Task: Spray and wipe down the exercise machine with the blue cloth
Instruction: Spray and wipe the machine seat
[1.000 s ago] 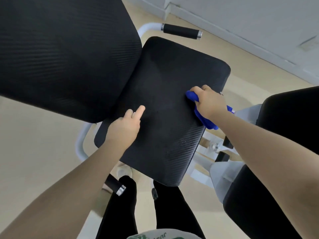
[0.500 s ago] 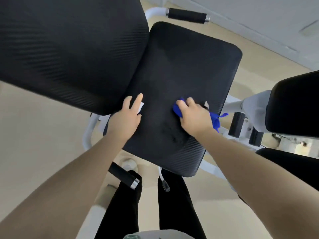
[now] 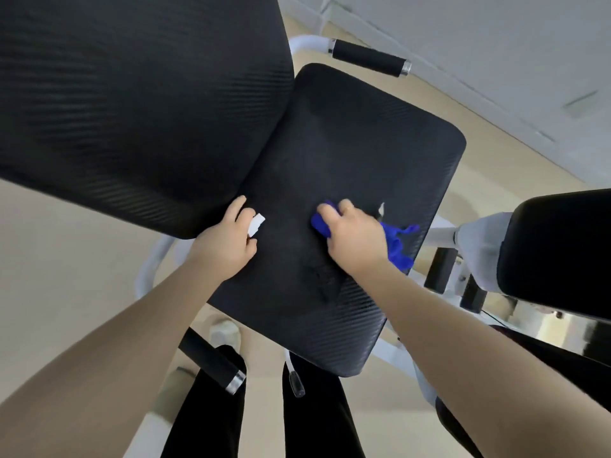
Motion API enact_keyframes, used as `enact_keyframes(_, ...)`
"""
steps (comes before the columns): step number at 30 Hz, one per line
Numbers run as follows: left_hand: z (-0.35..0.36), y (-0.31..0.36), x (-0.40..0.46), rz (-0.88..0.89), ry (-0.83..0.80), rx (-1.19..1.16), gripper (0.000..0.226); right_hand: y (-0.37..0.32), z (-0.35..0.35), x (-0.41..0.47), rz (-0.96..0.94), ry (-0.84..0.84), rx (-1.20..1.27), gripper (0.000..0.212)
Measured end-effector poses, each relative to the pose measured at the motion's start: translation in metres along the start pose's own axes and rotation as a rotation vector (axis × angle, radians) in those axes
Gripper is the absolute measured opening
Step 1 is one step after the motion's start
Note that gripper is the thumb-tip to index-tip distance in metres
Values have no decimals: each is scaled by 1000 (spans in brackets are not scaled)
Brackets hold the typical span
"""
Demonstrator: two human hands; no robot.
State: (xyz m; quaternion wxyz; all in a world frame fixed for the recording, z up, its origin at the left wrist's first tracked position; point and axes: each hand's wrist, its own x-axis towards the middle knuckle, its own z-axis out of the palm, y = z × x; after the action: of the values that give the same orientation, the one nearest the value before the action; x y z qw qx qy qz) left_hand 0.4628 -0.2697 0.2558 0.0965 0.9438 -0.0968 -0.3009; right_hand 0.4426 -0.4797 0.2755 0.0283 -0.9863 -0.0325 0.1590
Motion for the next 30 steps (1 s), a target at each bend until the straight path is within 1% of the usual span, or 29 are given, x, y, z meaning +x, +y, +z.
enact_keyframes(2,-7,4,3,-20,-15,-29,47,-14,7,-11,-305,-116,-21,49)
enact_keyframes(3,-12,5,4,-24,-23,-33,46,-7,1,-3,-429,-134,-66,49)
enact_keyframes(4,-17,6,5,-16,-28,-27,45,5,-5,10,-492,-69,-106,48)
enact_keyframes(5,-21,7,6,-1,-33,-14,44,18,-12,26,-479,0,-144,44)
enact_keyframes(6,-22,8,7,8,-39,-7,44,30,-23,44,-384,23,-155,40)
enact_keyframes(8,-20,8,5,5,-33,10,44,52,-33,79,-90,100,-169,38)
enact_keyframes(10,-13,9,6,-1,13,44,46,55,-31,95,124,131,-71,37)
enact_keyframes(11,-11,8,9,-5,41,47,46,43,-28,96,173,149,-12,36)
enact_keyframes(12,-9,9,10,-6,56,31,47,25,-24,89,170,143,24,34)
enact_keyframes(13,-8,9,11,-5,60,3,47,6,-14,75,73,148,58,32)
enact_keyframes(14,-9,9,12,2,61,-25,47,-11,-3,59,-63,122,77,32)
enact_keyframes(15,-10,9,14,6,65,-39,48,-20,6,49,-193,101,70,36)
enact_keyframes(16,-12,9,14,-5,68,-45,49,-21,10,50,-309,92,38,40)
enact_keyframes(17,-13,10,15,-10,70,-43,50,-14,6,59,-412,121,12,42)
enact_keyframes(18,-13,10,15,-13,70,-40,51,-3,-3,73,-467,137,-24,40)
enact_keyframes(19,-13,10,15,-12,71,-34,50,10,-13,89,-456,137,-45,37)
enact_keyframes(20,-13,10,15,-14,72,-28,50,22,-22,106,-363,159,-73,36)
enact_keyframes(21,-12,11,13,-19,67,-19,48,33,-28,124,-198,189,-63,37)
enact_keyframes(23,-8,10,12,-17,64,6,47,44,-35,147,135,177,49,37)
enact_keyframes(24,-7,8,14,-10,74,19,47,39,-36,152,219,173,86,36)
enact_keyframes(25,-6,7,15,-6,91,25,48,27,-36,153,220,184,106,35)
enact_keyframes(26,-5,6,18,-6,106,23,48,14,-31,151,165,192,110,34)
enact_keyframes(27,-4,6,19,-8,108,16,49,-1,-24,143,69,170,104,33)
enact_keyframes(30,-3,10,13,-28,79,-20,52,-28,-7,112,-261,23,65,35)
